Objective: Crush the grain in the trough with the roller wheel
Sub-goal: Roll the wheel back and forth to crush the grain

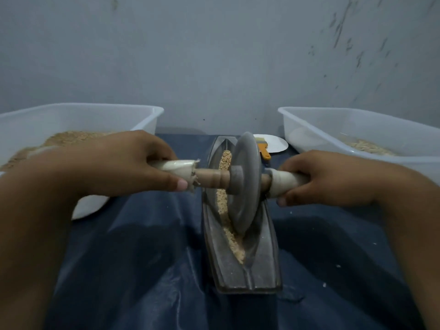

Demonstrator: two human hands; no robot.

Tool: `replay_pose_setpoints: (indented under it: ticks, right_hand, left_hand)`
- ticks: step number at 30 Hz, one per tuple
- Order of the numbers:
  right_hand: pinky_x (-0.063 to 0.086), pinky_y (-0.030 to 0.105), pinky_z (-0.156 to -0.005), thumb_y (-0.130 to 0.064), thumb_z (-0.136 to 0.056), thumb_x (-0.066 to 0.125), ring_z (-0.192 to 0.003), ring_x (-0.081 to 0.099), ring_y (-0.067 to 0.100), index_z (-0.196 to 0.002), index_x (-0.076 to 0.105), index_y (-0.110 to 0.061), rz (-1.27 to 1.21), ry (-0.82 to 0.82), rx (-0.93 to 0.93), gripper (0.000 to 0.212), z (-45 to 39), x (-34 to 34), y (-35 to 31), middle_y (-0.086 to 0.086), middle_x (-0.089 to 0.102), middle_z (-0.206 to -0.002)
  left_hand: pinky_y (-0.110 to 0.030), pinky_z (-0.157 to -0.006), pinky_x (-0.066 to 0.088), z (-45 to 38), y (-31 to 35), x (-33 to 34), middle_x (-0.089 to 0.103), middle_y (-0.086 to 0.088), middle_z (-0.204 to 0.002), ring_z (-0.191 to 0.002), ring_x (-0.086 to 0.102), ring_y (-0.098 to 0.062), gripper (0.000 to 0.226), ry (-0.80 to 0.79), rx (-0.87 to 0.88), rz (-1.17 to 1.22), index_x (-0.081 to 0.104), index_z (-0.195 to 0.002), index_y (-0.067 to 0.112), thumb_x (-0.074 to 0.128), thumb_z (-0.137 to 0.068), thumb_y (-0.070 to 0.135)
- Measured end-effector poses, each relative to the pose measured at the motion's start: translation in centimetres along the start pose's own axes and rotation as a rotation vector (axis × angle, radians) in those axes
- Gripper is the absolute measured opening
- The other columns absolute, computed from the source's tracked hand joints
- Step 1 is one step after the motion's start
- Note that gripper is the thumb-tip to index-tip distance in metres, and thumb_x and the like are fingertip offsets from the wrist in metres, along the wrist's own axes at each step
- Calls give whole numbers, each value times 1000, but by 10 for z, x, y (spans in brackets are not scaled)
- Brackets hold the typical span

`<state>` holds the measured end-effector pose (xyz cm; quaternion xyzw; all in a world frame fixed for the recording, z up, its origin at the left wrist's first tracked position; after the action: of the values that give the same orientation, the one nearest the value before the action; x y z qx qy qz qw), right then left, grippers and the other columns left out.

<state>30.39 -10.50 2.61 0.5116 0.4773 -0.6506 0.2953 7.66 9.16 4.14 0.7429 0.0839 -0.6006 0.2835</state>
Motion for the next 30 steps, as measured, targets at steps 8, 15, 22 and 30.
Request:
replay_pose_setpoints:
  ticks: [8,15,22,30]
  right_hand:
    - [44,11,-60,-70,-61,77,-68,62,-1,-89,64,-45,-71,-140,-52,39,9,-9,-1,-14,69,-77]
    - [50,39,-80,-41,-81,73,-88,60,22,-100,60,-31,26,321,12,26,-33,28,8,-4,63,-91]
    - [46,22,-60,-64,-52,75,-64,63,-1,-85,61,-48,-19,-161,18,40,13,-7,-3,-17,68,-75]
    - [47,32,-67,-45,-74,76,-80,61,17,-89,61,-30,136,324,123,26,-22,19,1,-6,65,-83]
  left_hand:
    - [-31,-61,45,-2,-8,-5,64,15,-68,-60,57,-3,73,-88,74,23,66,-92,53,46,-40,100]
    - [-34,-75,46,-23,4,29,63,8,-91,-86,58,-19,34,277,6,-209,58,-99,34,76,-72,46]
    - [-28,-58,45,-2,6,9,60,24,-74,-62,57,-2,41,6,-20,-172,59,-83,47,74,-48,62]
    - [-26,-54,30,-22,9,30,54,12,-71,-66,48,-7,33,279,-52,-307,54,-77,32,74,-66,56]
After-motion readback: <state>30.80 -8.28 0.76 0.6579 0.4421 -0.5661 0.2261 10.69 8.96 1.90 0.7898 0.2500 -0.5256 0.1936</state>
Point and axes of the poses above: each hand's wrist, its own z-axis away from the middle knuckle, its own x-axis out of the palm, y = z × x, the point moved 1 cm from there along -z, towards the middle knuckle
